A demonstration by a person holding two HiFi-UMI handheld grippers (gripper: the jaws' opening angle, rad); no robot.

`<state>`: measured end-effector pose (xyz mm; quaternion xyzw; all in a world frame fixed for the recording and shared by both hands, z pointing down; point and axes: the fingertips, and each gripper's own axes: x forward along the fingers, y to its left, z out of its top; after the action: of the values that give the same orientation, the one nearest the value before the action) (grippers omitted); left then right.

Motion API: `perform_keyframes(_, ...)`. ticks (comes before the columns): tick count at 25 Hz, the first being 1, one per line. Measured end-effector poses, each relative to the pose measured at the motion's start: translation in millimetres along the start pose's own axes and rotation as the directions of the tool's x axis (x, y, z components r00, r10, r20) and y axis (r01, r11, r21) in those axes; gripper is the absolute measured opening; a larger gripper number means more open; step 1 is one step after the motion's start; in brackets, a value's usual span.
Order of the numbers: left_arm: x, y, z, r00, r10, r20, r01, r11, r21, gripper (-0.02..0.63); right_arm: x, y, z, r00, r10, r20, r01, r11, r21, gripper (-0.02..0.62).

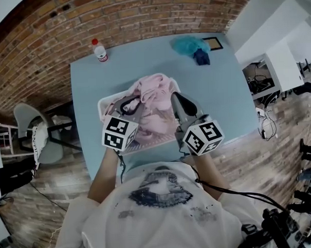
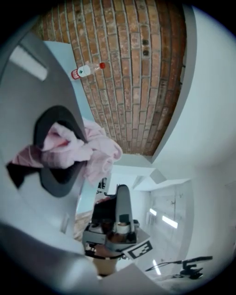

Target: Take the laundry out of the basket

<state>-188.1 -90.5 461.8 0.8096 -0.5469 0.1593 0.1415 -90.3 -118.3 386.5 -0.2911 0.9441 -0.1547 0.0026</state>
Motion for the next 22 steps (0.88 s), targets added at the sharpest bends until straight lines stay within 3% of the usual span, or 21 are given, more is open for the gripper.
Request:
perform_keyframes(12,-35,6,68,0.990,0.068,0.123,-0.075,0.996,0.052,0.049,-9,15,40,0.997,0.018,0.073,-0.013,0.998,-0.063,-0.002)
perform_keyframes(22,-26,-12,109,0.977,0.168,0.128,-0.179,0.981,0.075,0.048,-34,-16,63,0.991,0.078,0.105,-0.072,0.996,-0.060,-0.002)
